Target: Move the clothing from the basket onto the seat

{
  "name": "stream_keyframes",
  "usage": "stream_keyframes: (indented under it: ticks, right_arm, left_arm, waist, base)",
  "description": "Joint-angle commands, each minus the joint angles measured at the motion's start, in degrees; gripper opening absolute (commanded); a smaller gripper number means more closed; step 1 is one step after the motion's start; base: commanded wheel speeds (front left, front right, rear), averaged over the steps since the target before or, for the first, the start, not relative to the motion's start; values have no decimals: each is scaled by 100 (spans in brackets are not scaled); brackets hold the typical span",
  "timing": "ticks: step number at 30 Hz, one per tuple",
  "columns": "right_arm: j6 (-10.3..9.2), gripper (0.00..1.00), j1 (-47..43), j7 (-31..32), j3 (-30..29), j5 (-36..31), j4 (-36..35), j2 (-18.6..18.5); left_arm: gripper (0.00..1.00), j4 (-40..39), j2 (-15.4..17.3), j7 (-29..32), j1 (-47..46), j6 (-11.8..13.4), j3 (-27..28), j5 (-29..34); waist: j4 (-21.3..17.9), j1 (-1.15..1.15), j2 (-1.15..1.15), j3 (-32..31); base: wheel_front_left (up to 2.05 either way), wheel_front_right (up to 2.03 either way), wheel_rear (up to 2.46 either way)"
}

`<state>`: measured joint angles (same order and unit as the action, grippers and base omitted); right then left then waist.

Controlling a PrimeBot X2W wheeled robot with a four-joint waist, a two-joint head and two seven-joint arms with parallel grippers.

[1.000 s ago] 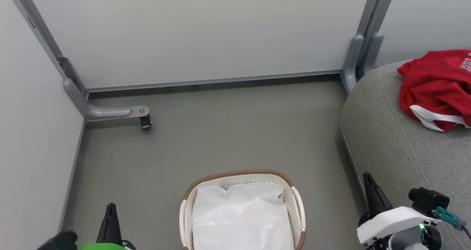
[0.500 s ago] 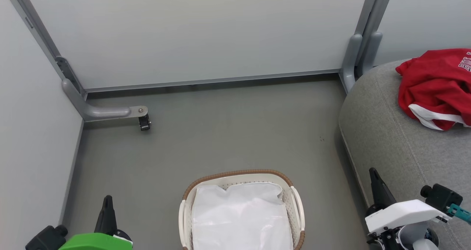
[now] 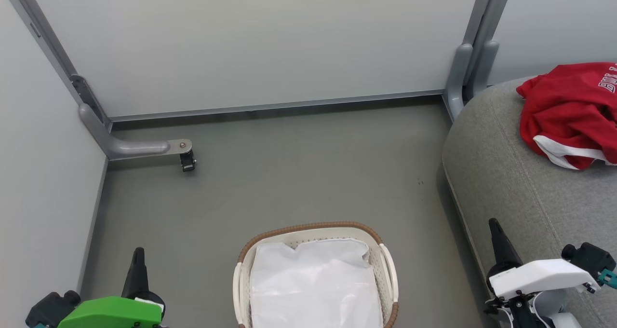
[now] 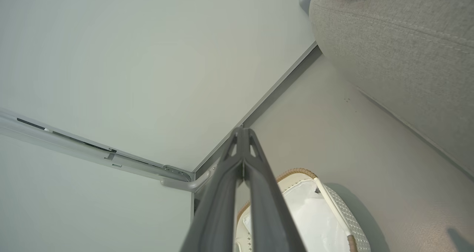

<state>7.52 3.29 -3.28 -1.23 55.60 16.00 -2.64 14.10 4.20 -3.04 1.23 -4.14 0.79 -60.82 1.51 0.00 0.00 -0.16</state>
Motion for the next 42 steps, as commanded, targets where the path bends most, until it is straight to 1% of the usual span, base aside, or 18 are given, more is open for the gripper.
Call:
stream_keyframes:
  ticks: [1,22,42]
  right_arm:
    - [-2,0,151,42,-39,179,-87,-42]
    - [-3,0,214,375,-209,1433,-132,-50]
    - [-3,0,247,643,-347,2424,-170,-52]
  left_arm:
    - [0,-52,-7,36,-194,-48,56,-157]
    - [0,-37,-51,366,-405,-154,247,-1225]
    - [0,-25,-81,637,-584,-247,404,-2074]
  waist:
    - [-3,0,0,1]
    - [-45,0,0,10]
    - [-86,0,0,19]
  base:
    - [0,0,0]
    - [0,0,0]
    - [0,0,0]
